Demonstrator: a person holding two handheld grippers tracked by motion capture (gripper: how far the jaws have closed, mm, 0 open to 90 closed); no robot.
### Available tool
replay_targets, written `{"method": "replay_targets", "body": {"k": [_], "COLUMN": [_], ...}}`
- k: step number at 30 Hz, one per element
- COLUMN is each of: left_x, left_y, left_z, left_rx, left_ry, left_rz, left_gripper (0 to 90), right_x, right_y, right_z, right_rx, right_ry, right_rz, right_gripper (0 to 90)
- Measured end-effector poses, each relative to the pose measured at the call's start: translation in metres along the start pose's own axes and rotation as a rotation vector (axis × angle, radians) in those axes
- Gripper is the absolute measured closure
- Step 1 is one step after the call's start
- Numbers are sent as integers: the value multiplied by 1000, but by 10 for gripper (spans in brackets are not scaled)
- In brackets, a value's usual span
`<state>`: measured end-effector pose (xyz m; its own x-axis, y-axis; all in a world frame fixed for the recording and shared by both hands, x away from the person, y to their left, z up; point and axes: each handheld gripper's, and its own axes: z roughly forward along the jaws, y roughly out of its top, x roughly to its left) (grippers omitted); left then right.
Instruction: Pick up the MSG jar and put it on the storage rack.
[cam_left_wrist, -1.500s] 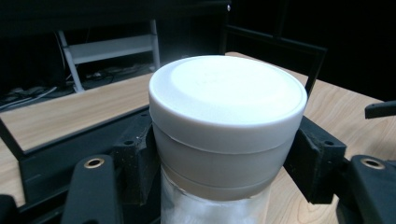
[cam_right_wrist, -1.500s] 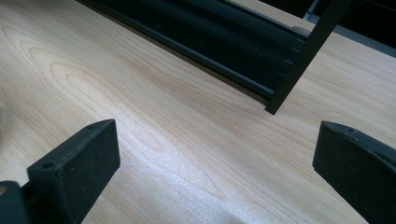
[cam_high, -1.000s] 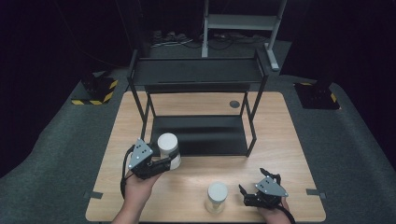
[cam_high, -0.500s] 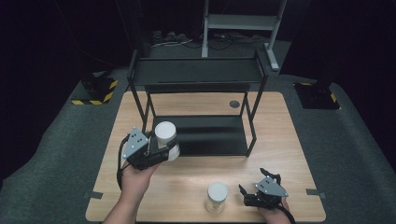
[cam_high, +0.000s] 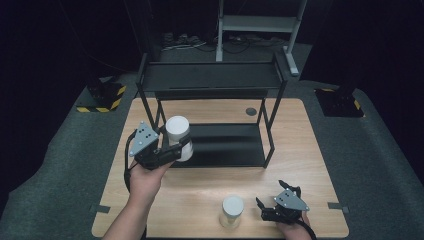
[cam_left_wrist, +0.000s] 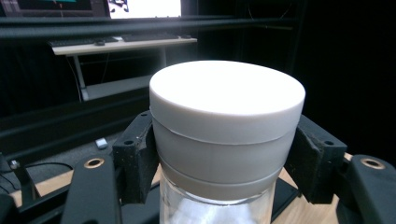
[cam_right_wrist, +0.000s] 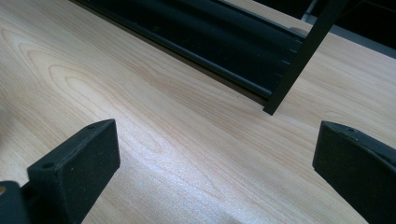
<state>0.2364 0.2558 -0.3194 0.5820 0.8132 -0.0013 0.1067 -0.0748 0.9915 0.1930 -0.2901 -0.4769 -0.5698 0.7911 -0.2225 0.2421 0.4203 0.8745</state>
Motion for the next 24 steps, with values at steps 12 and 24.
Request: {"method": "replay_targets", "body": {"k": [12, 24], "left_x": [1, 5], "left_y": [26, 54], "left_z": [2, 6], "left_rx": [-34, -57], "left_ry": [14, 47], "left_rz": [14, 30], "left_gripper": [341, 341], "right_x": [-1, -1], "right_y": [-1, -2], "right_z": [0, -1], "right_rx": [-3, -8], "right_ry": [1, 1], "right_rz": [5, 10], "right_gripper": [0, 0]}}
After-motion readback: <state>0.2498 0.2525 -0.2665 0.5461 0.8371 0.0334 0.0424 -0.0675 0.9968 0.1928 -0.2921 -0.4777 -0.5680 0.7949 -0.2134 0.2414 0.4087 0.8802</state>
